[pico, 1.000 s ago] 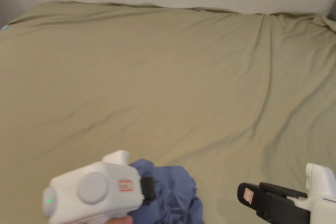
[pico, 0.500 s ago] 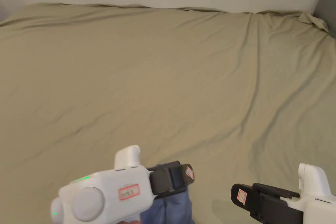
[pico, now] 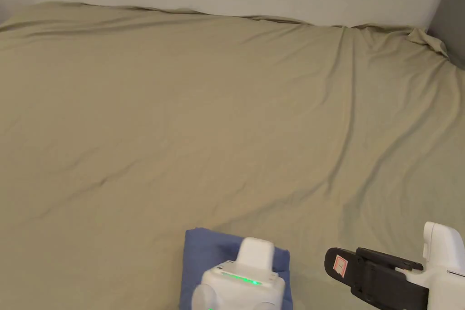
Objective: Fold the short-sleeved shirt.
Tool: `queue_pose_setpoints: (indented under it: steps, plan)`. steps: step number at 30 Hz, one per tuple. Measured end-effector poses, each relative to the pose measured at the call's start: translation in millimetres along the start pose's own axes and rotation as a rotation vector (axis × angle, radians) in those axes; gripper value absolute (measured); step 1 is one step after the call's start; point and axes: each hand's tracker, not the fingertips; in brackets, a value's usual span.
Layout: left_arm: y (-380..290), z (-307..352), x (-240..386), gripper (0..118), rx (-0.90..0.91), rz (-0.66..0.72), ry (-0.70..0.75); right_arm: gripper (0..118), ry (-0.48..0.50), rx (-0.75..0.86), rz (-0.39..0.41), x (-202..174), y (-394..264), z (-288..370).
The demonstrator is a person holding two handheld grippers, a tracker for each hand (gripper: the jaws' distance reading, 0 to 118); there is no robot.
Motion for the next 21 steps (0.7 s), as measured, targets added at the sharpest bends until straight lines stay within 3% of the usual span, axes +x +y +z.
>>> queue_pose_setpoints:
  steps: [4, 7, 10, 13, 14, 18, 21]
  plan:
    - [1.1, 2.9, 21.2, 10, -0.005, -0.006, -0.035, 2, 0.005, 0.023, 0.021, -1.5, 4.9, 6.4]
    - [-4.0, 2.3, 20.3, 10, -0.012, -0.025, -0.049, 2, 0.06, 0.073, 0.014, -2.5, 9.8, 7.3]
    - [-7.5, 24.3, -0.8, 10, -0.05, 0.07, -0.273, 2, 0.168, 0.127, -0.022, -1.4, 14.0, 5.7]
    - [-11.0, 66.6, -48.0, 10, -0.035, 0.263, -0.572, 2, 0.256, 0.16, -0.062, 3.1, 16.8, -1.7]
    - [-13.1, 79.3, -66.7, 10, -0.024, 0.306, -0.585, 2, 0.277, 0.163, -0.073, 5.5, 17.2, -6.0]
    - [-17.3, 110.4, -158.6, 10, 0.063, 0.426, -0.362, 2, 0.279, 0.022, -0.119, 19.6, 12.4, -47.8]
    - [-21.8, 106.1, -213.7, 10, 0.056, 0.505, -0.31, 2, 0.171, -0.19, -0.076, 34.4, -5.1, -99.2]
